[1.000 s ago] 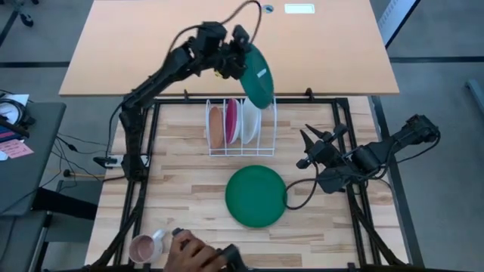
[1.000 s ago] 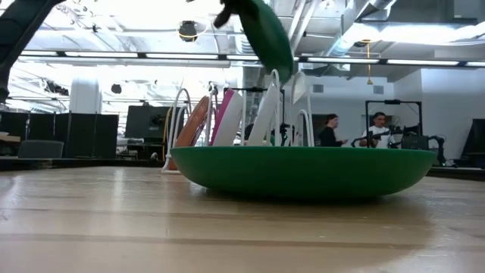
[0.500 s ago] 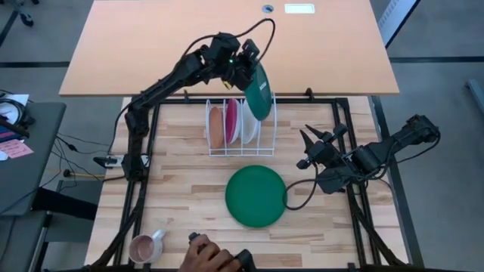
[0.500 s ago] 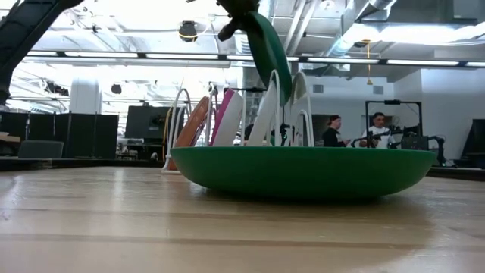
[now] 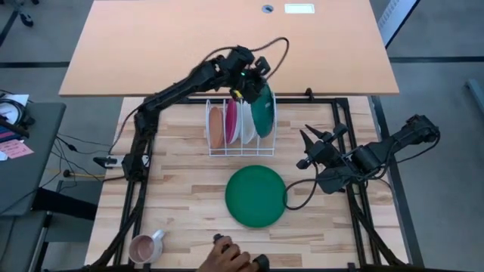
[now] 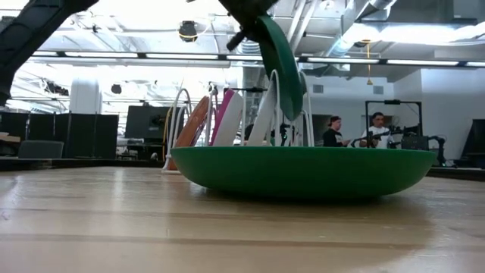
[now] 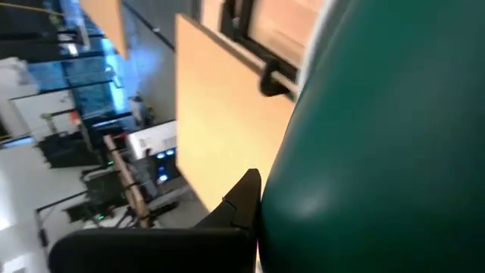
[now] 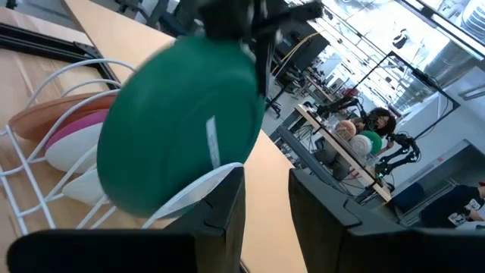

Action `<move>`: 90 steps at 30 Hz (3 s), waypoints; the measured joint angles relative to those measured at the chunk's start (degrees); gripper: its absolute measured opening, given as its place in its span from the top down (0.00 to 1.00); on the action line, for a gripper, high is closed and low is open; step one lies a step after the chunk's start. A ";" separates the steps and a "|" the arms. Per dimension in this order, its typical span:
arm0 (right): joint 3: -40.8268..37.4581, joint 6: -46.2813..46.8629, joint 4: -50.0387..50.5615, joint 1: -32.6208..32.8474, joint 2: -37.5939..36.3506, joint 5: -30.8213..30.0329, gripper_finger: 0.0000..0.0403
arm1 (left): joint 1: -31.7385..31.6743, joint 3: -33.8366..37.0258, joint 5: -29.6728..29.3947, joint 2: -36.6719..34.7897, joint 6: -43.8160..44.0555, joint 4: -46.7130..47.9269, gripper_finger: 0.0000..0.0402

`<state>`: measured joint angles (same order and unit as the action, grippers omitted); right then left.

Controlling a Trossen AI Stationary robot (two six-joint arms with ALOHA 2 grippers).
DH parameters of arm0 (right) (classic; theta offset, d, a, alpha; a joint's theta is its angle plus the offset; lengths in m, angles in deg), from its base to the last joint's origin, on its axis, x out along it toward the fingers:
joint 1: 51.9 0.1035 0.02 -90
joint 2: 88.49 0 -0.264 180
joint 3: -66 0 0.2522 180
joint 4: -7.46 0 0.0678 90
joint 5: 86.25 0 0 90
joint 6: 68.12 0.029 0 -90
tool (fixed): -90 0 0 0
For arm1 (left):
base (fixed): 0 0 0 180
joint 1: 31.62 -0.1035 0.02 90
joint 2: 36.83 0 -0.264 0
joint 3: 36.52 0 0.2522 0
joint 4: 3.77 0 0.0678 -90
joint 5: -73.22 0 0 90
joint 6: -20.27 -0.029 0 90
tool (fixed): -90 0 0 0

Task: Sort dishes
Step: Put the dark green plate in the dish rack, then put the green plate in the dish rack

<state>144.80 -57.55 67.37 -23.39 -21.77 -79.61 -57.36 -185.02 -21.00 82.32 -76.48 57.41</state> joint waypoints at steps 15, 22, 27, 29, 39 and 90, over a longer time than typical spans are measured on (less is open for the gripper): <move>0.00 0.15 1.57 -0.04 0.00 2.63 0.73 | -0.02 0.04 -2.72 6.96 0.29 -0.85 0.94; 0.00 0.58 1.87 -0.04 0.00 2.63 0.73 | 0.07 0.02 -2.38 7.64 5.26 -1.49 0.84; 0.00 0.60 1.86 -0.04 0.00 2.63 0.73 | 0.09 0.02 -2.28 7.45 7.29 -1.48 0.73; 0.00 0.89 1.85 -0.04 0.00 2.63 0.73 | 0.07 0.02 -2.30 7.45 8.09 -1.36 0.71; 0.00 1.15 1.84 -0.04 0.00 2.63 0.73 | 0.07 0.00 -2.63 7.43 9.95 -0.80 0.68; 0.37 29.64 0.17 -1.17 0.11 52.05 0.73 | 30.06 23.03 -2.91 -7.77 101.24 31.72 0.68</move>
<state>145.17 -27.91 67.54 -24.56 -21.67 -27.56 -27.30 -161.98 -23.91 74.55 24.76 89.13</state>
